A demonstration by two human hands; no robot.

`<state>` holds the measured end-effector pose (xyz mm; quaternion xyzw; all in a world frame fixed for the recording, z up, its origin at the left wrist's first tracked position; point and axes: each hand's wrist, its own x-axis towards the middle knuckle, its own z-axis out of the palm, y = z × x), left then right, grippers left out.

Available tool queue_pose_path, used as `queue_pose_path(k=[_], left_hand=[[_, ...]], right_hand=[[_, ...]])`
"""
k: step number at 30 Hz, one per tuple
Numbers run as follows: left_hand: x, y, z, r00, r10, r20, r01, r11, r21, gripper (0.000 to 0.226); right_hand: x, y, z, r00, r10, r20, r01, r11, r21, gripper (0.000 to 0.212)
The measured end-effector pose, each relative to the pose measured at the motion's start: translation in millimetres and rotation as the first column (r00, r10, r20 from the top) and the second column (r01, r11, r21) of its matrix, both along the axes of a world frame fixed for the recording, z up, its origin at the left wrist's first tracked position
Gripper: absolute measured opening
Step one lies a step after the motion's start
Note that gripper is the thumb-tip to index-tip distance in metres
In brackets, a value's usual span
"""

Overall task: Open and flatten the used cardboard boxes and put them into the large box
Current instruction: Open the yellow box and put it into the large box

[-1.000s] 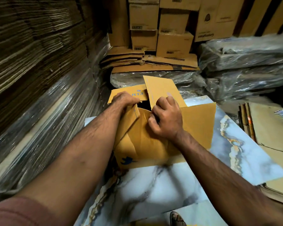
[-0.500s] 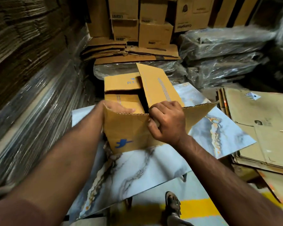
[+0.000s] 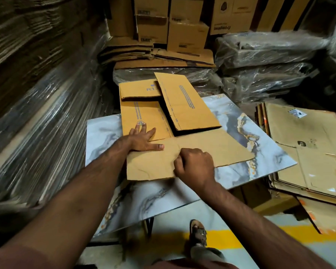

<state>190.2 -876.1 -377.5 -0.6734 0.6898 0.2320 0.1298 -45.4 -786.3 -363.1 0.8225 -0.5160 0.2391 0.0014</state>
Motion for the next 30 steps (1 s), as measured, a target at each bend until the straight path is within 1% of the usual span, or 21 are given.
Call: queue_pose_path(k=[2, 4, 8, 12, 15, 18, 20, 22, 24, 26, 28, 29, 30], left_hand=[[-6.2, 3.0, -7.0, 0.999, -0.011, 0.053, 0.013, 1.000, -0.027, 0.119], [-10.2, 4.7, -11.4, 0.996, -0.003, 0.086, 0.008, 0.998, -0.057, 0.117], [-11.1, 5.7, -20.2, 0.993, 0.026, 0.117, -0.012, 0.994, -0.112, 0.117], [-20.8, 10.0, -37.2, 0.980, 0.051, 0.195, 0.003, 0.963, -0.269, 0.116], [-22.0, 12.3, -40.8, 0.977, 0.051, 0.206, 0.017, 0.948, -0.319, 0.110], [-17.4, 12.0, -36.3, 0.988, 0.029, 0.155, 0.014, 0.962, -0.274, 0.107], [-16.0, 8.9, -31.2, 0.991, 0.041, 0.124, -0.015, 0.980, -0.201, 0.106], [-17.9, 4.6, -25.6, 0.991, 0.059, 0.117, -0.042, 0.989, -0.140, 0.104], [-21.9, 1.8, -21.8, 0.989, 0.080, 0.122, -0.067, 0.991, -0.113, 0.095], [-26.0, 1.2, -22.0, 0.987, 0.110, 0.114, -0.100, 0.991, -0.087, 0.086], [-29.6, -0.1, -23.3, 0.986, 0.131, 0.107, -0.124, 0.990, -0.065, 0.083], [-30.7, -0.8, -23.6, 0.985, 0.142, 0.094, -0.138, 0.989, -0.048, 0.081], [-31.5, -2.1, -24.3, 0.984, 0.160, 0.076, -0.158, 0.987, -0.033, 0.078]], right_hand=[[4.7, -7.9, -4.4, 0.989, 0.024, -0.147, -0.006, 0.992, 0.128, 0.027], [8.4, -12.8, -9.7, 0.972, 0.059, -0.228, -0.020, 0.985, 0.171, 0.031], [7.8, -18.4, -17.2, 0.965, 0.083, -0.249, -0.036, 0.981, 0.189, 0.032], [2.1, -27.4, -29.9, 0.931, 0.147, -0.334, -0.022, 0.937, 0.349, 0.032], [-5.3, -38.4, -34.5, 0.935, 0.178, -0.306, -0.043, 0.915, 0.401, 0.028], [-5.7, -51.4, -27.3, 0.954, 0.183, -0.238, -0.094, 0.934, 0.344, 0.025], [0.9, -61.4, -19.2, 0.977, 0.162, -0.136, -0.123, 0.958, 0.260, 0.025], [12.2, -76.0, -11.6, 0.990, 0.140, 0.000, -0.136, 0.966, 0.221, 0.032], [29.1, -92.8, -5.0, 0.981, 0.171, 0.090, -0.189, 0.948, 0.257, 0.043], [51.1, -106.3, 1.6, 0.953, 0.249, 0.171, -0.295, 0.892, 0.342, 0.053], [73.0, -117.1, 8.2, 0.913, 0.268, 0.307, -0.390, 0.797, 0.462, 0.056], [82.3, -122.0, 11.3, 0.892, 0.217, 0.397, -0.414, 0.747, 0.521, 0.057], [91.5, -129.4, 10.5, 0.868, 0.130, 0.480, -0.423, 0.700, 0.575, 0.059]])
